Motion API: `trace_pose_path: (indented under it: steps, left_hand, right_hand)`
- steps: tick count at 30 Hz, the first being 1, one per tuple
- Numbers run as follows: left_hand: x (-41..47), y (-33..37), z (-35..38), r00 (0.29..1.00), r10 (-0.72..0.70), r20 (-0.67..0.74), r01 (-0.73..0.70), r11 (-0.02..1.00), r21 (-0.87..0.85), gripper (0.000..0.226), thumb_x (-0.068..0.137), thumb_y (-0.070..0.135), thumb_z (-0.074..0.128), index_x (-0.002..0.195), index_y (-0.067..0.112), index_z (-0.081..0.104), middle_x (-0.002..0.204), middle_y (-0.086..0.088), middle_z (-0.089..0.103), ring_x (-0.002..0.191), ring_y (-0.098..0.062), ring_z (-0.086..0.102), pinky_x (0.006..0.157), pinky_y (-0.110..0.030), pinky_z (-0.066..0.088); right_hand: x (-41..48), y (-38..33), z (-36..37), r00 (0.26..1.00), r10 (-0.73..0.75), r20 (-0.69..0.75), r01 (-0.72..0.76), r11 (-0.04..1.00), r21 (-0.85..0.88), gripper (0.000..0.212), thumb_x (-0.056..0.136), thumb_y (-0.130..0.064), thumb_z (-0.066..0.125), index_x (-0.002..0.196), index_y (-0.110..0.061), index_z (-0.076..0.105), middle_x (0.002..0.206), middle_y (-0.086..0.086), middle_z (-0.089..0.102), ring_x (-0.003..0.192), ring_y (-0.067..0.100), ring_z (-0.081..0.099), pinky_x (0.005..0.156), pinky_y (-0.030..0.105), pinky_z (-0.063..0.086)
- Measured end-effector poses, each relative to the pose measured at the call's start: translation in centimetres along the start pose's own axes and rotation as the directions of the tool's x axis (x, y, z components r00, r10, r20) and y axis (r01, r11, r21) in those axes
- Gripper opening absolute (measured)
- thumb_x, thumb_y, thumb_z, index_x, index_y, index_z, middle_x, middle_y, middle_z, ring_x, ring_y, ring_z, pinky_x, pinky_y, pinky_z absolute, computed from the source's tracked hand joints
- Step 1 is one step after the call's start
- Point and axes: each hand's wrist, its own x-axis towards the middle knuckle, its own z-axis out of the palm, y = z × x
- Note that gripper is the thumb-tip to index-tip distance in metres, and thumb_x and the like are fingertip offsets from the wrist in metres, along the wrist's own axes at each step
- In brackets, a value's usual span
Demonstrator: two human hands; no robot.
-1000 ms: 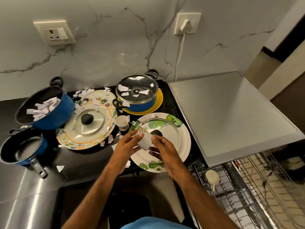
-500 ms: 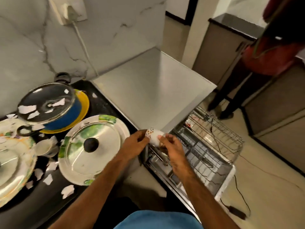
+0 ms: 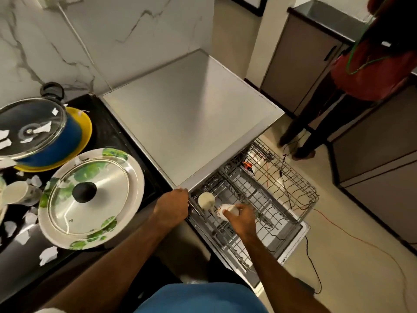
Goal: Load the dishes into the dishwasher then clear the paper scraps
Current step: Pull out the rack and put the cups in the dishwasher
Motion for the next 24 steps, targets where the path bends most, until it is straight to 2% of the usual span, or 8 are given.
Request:
trace_pose_path:
  steps: [2,4,8,11,14,16,19,24]
  left_hand:
    - [0.1,0.2,0.2,1.0,-0.003,-0.002,0.003,0.997,0.083,0.039,0.093,0.022,0.065,0.13,0.016,0.054,0.125,-0.004,0.064,0.109,-0.025,0.067,0.09,-0.04,0.057]
    - [0.1,0.3,0.7,0.999,0.004,-0.043,0.001,0.993,0.114,0.043,0.094,0.018,0.062,0.135,0.015,0.051,0.132,-0.005,0.06,0.116,-0.024,0.064,0.094,-0.038,0.054]
    - [-1.0,0.9,2.9,0.987,-0.043,-0.152,0.041,0.999,-0.014,0.058,0.098,0.023,0.057,0.152,0.017,0.036,0.157,-0.007,0.038,0.144,-0.024,0.039,0.116,-0.042,0.038]
    - [-2.6,1.3,5.4,0.974,-0.063,-0.217,0.042,0.994,-0.1,0.052,0.096,0.024,0.059,0.146,0.019,0.044,0.143,-0.005,0.045,0.129,-0.024,0.049,0.105,-0.04,0.047]
    - [-3.9,1.5,7.7,0.983,-0.083,-0.163,0.069,0.994,-0.09,0.045,0.095,0.028,0.06,0.137,0.02,0.05,0.129,-0.001,0.05,0.116,-0.022,0.054,0.097,-0.037,0.05]
    - [-4.1,1.6,8.7,0.986,-0.128,-0.104,0.119,0.989,-0.087,0.047,0.097,0.033,0.057,0.14,0.019,0.048,0.136,-0.003,0.048,0.122,-0.022,0.051,0.103,-0.037,0.047]
    - [-4.0,2.0,9.7,0.986,-0.159,-0.047,0.154,0.984,-0.084,0.053,0.099,0.036,0.053,0.148,0.019,0.041,0.15,-0.005,0.04,0.135,-0.023,0.045,0.111,-0.038,0.041]
    - [-3.4,2.6,10.9,0.986,-0.166,0.0,0.166,0.981,-0.096,0.055,0.099,0.036,0.052,0.149,0.017,0.04,0.155,-0.006,0.037,0.14,-0.024,0.04,0.115,-0.039,0.037]
  right_hand:
    - [1.3,1.1,0.6,1.0,0.002,0.025,0.0,0.995,-0.1,0.059,0.075,-0.036,0.091,0.12,-0.015,0.057,0.123,0.007,0.059,0.103,0.023,0.064,0.064,0.022,0.056]
    - [2.5,2.0,1.0,0.998,0.016,0.055,-0.005,0.98,-0.199,0.065,0.073,-0.044,0.09,0.12,-0.014,0.057,0.121,0.007,0.059,0.102,0.023,0.062,0.076,0.033,0.057]
    - [4.3,3.2,1.8,0.994,0.039,0.105,-0.009,0.963,-0.27,0.065,0.072,-0.046,0.089,0.115,-0.006,0.06,0.108,0.004,0.06,0.097,0.025,0.064,0.076,0.033,0.056]
    - [6.6,5.5,3.5,0.993,0.045,0.108,-0.01,0.954,-0.301,0.075,0.067,-0.057,0.086,0.117,-0.006,0.062,0.111,0.007,0.063,0.101,0.029,0.067,0.078,0.038,0.061]
    - [6.3,4.2,3.6,0.988,0.026,0.154,0.037,0.919,-0.393,0.075,0.074,-0.056,0.084,0.123,-0.004,0.06,0.117,0.01,0.061,0.101,0.026,0.062,0.075,0.034,0.057]
    - [6.7,4.1,3.9,0.981,0.039,0.188,0.048,0.898,-0.437,0.077,0.08,-0.047,0.085,0.131,0.002,0.054,0.123,0.016,0.06,0.101,0.027,0.059,0.078,0.035,0.054]
    - [7.5,4.4,4.4,0.971,0.043,0.237,0.085,0.859,-0.506,0.085,0.08,-0.051,0.083,0.136,0.002,0.048,0.13,0.021,0.058,0.114,0.039,0.063,0.091,0.044,0.058]
    - [8.4,5.0,5.3,0.966,0.025,0.256,0.128,0.818,-0.561,0.08,0.081,-0.047,0.083,0.134,0.0,0.049,0.128,0.02,0.059,0.114,0.039,0.064,0.092,0.047,0.059]
